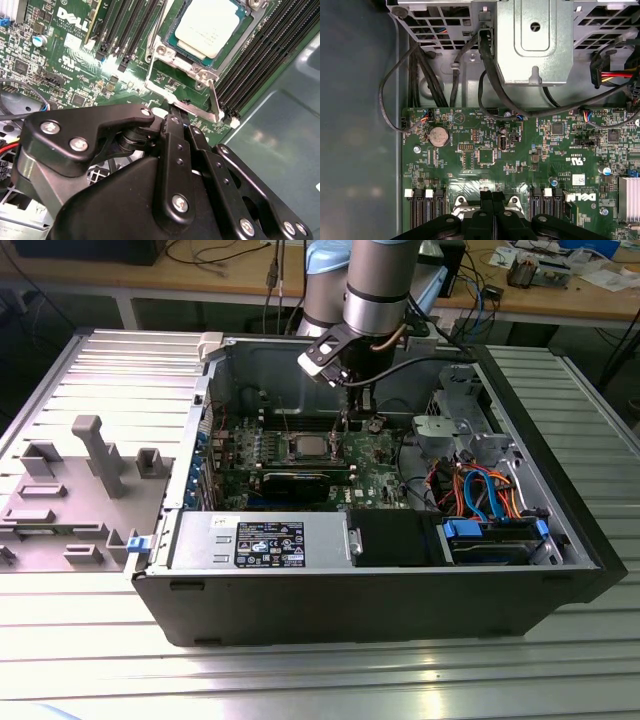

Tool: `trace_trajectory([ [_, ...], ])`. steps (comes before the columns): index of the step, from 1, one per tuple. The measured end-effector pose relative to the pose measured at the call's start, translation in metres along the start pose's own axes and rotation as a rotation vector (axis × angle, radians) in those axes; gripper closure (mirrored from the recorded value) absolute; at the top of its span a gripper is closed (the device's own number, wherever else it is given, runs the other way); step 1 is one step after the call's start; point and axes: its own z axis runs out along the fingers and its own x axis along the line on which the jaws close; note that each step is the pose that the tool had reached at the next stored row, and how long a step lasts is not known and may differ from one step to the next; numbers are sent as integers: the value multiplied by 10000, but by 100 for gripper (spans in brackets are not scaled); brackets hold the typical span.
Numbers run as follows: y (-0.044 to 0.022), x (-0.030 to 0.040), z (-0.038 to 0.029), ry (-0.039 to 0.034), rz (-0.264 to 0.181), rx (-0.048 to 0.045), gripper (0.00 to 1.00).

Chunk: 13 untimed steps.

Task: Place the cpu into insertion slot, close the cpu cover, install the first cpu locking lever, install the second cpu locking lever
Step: 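Close the cpu cover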

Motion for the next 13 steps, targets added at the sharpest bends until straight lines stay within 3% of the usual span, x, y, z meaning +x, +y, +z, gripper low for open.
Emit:
trace_trajectory([
  [13, -39, 0, 0, -1, 1, 0, 89],
])
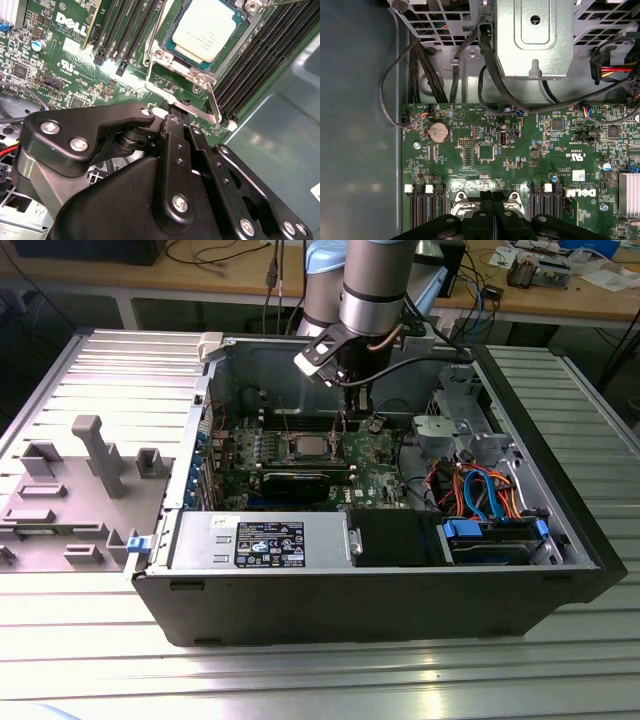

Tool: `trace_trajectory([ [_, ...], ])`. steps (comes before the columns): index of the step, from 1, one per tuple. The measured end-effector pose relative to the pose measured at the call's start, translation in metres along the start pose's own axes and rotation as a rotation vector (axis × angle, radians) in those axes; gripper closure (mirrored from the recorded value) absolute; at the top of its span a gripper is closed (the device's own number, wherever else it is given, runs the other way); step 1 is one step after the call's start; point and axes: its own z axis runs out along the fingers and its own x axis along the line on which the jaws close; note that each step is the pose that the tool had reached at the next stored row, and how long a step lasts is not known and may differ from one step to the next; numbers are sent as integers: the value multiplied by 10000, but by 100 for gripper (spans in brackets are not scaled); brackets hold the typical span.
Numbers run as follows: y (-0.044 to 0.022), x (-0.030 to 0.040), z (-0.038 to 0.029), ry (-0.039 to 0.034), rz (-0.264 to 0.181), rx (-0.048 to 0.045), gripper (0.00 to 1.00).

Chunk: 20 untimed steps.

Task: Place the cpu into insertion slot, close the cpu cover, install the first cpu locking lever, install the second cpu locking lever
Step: 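Close the cpu cover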

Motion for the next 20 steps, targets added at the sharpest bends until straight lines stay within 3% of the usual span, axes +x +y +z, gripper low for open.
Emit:
trace_trajectory([
  [20, -101, 0, -1, 1, -1, 0, 89],
])
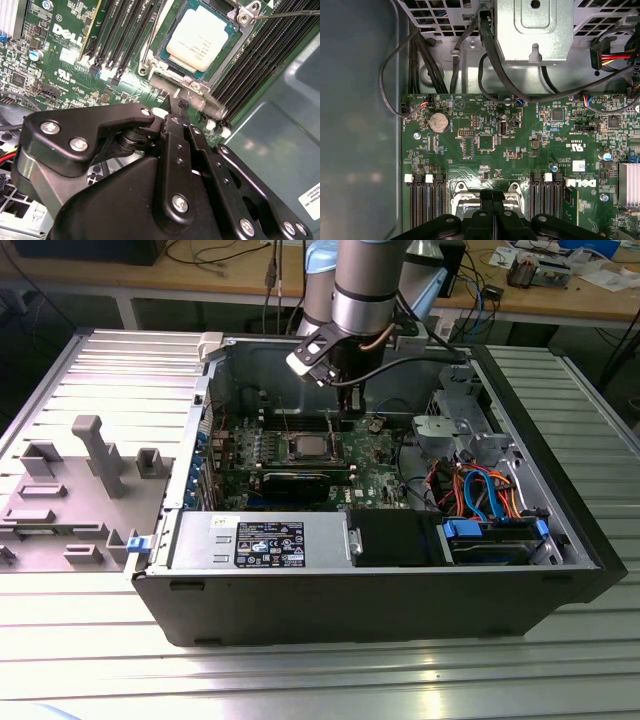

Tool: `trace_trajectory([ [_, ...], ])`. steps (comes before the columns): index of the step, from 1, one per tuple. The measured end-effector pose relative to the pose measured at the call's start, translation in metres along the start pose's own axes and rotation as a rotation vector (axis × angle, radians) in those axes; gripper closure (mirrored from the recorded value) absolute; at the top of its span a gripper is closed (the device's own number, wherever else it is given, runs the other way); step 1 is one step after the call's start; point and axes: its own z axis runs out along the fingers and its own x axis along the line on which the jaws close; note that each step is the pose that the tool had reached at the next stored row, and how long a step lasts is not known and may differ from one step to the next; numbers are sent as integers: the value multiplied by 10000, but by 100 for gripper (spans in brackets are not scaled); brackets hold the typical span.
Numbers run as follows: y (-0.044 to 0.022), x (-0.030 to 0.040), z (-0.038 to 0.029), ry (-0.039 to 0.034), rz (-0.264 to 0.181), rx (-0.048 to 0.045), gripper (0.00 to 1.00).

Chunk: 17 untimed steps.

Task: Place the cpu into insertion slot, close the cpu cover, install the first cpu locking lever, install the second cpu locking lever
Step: 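Close the cpu cover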

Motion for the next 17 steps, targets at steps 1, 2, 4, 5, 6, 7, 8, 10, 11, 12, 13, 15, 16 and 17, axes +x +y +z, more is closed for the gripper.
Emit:
trace_trajectory([
  [1, -2, 0, 0, 1, -1, 0, 89],
  [2, -2, 0, 0, 1, -2, 0, 89],
  [4, -3, 0, 0, 1, 0, 0, 89],
  [5, -4, 0, 1, 1, 0, 0, 89],
  [6, -5, 0, 4, 4, 0, 0, 89],
  [7, -7, -4, 9, 7, -3, -1, 89],
  [8, -9, -9, 18, 10, -6, 0, 89],
  [10, -20, -18, 39, 23, -10, -1, 89],
  [11, -26, -18, 46, 28, -12, -1, 89],
  [12, -37, -19, 50, 33, -12, 0, 89],
  [13, -47, -19, 53, 38, -12, 0, 89],
  [15, -80, -18, 59, 45, -13, 0, 89],
  [16, -107, -19, 63, 51, -12, 0, 89],
  [17, -123, -19, 65, 61, -12, 0, 89],
])
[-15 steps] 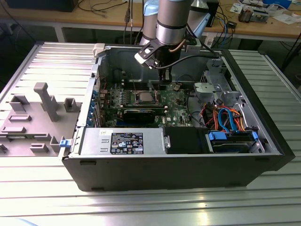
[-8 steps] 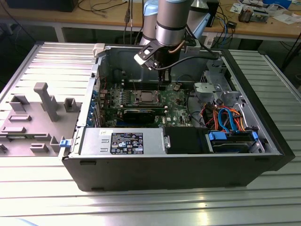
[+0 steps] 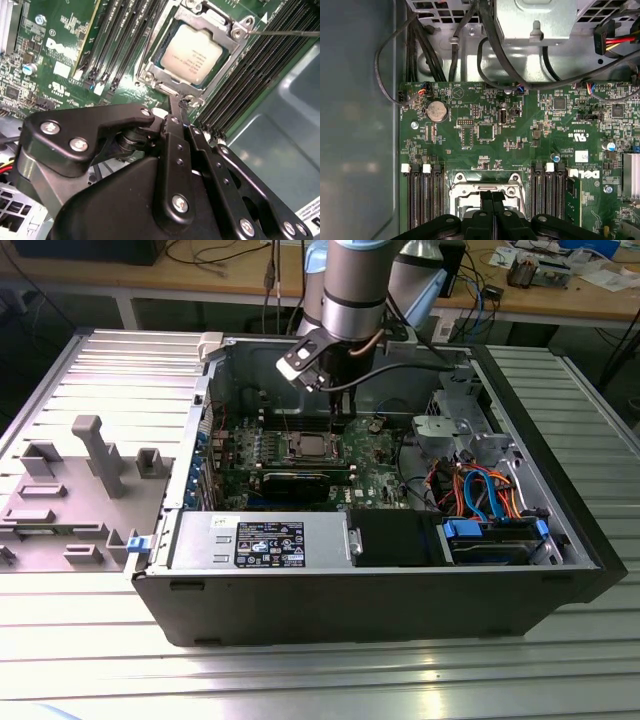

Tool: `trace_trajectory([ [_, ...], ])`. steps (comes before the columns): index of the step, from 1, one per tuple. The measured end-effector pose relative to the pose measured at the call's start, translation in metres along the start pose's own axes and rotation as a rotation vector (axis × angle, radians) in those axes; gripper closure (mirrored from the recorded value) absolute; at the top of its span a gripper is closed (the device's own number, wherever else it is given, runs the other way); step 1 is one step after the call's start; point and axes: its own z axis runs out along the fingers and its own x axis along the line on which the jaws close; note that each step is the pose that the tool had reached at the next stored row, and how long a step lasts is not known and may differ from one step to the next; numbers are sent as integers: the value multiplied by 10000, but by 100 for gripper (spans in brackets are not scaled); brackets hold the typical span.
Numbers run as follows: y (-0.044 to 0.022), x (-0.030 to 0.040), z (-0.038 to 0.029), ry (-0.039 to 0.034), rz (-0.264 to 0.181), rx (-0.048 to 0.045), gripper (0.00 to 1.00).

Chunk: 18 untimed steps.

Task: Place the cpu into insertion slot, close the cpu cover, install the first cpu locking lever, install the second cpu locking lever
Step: 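Close the cpu cover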

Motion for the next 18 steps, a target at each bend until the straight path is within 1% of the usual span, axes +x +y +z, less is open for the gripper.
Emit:
trace_trajectory([
  [6, -64, -8, 16, 69, 0, 0, 89],
  [18, -72, -8, 17, 81, 0, -1, 89],
])
